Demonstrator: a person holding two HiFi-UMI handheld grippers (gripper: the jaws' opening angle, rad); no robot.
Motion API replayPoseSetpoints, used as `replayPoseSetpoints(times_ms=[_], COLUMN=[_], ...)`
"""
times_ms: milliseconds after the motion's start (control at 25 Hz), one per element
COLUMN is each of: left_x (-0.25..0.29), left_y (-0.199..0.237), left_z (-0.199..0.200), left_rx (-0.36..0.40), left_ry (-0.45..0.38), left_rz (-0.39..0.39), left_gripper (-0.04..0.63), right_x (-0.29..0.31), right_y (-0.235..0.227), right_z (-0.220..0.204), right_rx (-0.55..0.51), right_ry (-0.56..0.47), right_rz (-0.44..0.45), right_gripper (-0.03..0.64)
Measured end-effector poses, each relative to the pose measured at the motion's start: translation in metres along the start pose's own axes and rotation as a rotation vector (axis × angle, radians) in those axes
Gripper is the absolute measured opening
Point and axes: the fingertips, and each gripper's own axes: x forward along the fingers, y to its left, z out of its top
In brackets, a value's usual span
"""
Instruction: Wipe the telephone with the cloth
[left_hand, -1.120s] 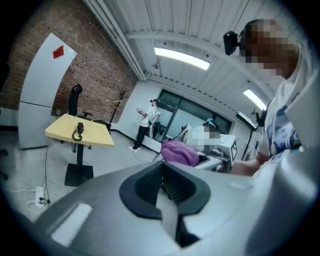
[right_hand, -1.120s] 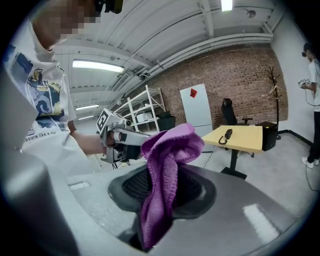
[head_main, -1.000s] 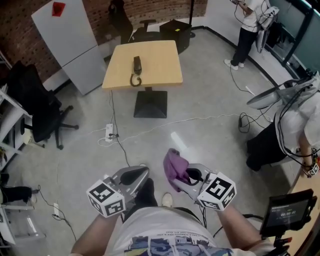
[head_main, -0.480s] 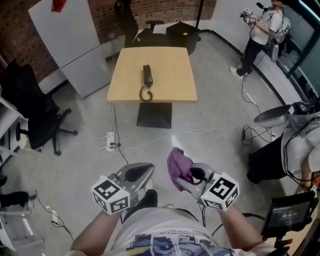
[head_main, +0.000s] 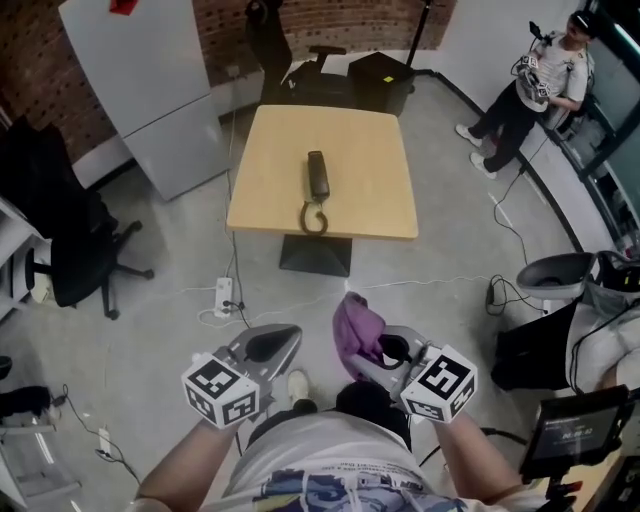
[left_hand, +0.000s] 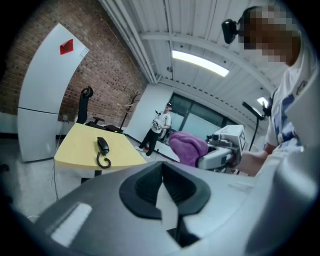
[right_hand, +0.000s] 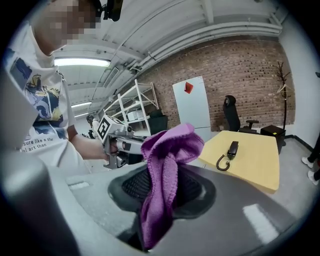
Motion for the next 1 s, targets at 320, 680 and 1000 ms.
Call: replayPoseSetpoints(times_ms=[320,680,1000], left_x=[0.047,0.149,0.225], left_y=[0.048,0.120,0.194], left_z=[0.022,0.059,0.072], left_rx=[-0.020,-0.052,-0.072], left_ry=[0.005,0.036,0.080], left_rz=[0.087,0.311,0.545], left_gripper=[0.020,0.075,0.147], right_x=[0.015,0.016,0.008], right_y=[-0.073,-0.198,-0.289], right_z=[0.017,0.034,0.031], right_rx=[0.021,-0.031,-0.017], right_ry=[0.005,0.038,0.045], right_rz=[0.042,0.172,0.239], right_gripper=[0.109,0.109,0.106])
